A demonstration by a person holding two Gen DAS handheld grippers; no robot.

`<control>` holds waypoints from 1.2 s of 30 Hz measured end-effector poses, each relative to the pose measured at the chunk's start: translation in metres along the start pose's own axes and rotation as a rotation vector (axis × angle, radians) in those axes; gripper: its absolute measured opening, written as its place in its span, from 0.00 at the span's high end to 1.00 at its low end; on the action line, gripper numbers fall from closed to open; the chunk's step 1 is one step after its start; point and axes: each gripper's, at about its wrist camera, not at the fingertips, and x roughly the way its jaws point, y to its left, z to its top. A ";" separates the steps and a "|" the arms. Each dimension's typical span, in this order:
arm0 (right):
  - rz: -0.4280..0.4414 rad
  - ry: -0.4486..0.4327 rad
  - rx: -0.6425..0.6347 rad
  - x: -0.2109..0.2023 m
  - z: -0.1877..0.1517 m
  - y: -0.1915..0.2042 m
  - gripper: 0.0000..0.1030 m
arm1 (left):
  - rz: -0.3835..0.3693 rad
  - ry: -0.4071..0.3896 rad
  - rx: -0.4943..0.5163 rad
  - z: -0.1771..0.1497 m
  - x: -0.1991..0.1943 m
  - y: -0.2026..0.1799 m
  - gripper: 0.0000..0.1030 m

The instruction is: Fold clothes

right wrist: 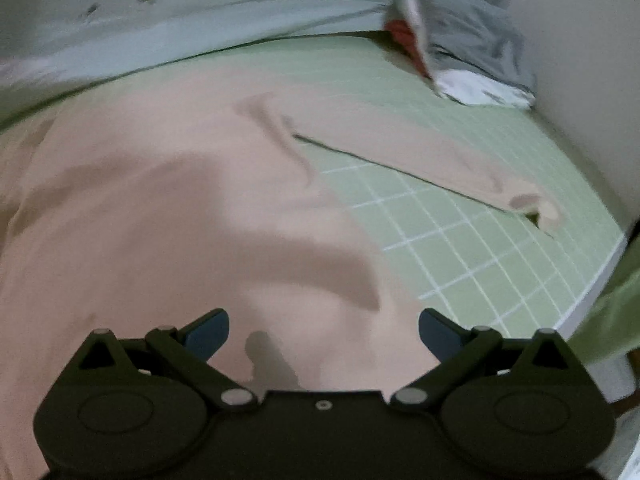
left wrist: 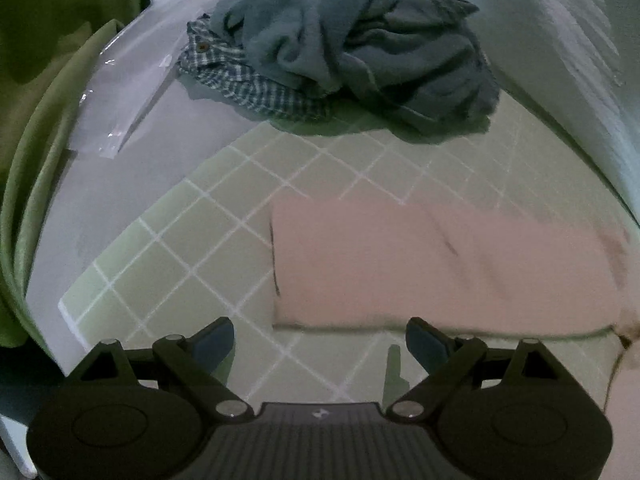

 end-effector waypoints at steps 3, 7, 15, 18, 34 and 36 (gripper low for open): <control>-0.017 -0.001 -0.017 -0.002 0.001 0.009 0.01 | -0.018 0.002 0.014 0.007 0.008 -0.002 0.10; -0.029 0.003 -0.001 0.001 0.006 0.010 0.01 | -0.037 -0.002 0.061 0.011 0.013 -0.007 0.23; -0.027 -0.011 0.030 0.008 0.018 0.005 0.01 | -0.059 -0.020 0.162 0.013 0.008 -0.019 0.93; -0.013 -0.014 0.032 0.012 0.020 -0.005 0.01 | -0.142 -0.043 0.116 0.017 -0.005 -0.024 0.93; 0.007 -0.029 0.103 0.039 0.045 -0.093 0.01 | -0.660 -0.102 0.385 -0.060 -0.087 -0.256 0.85; 0.013 -0.034 0.098 0.041 0.049 -0.098 0.01 | -0.667 -0.098 0.427 -0.071 -0.092 -0.277 0.48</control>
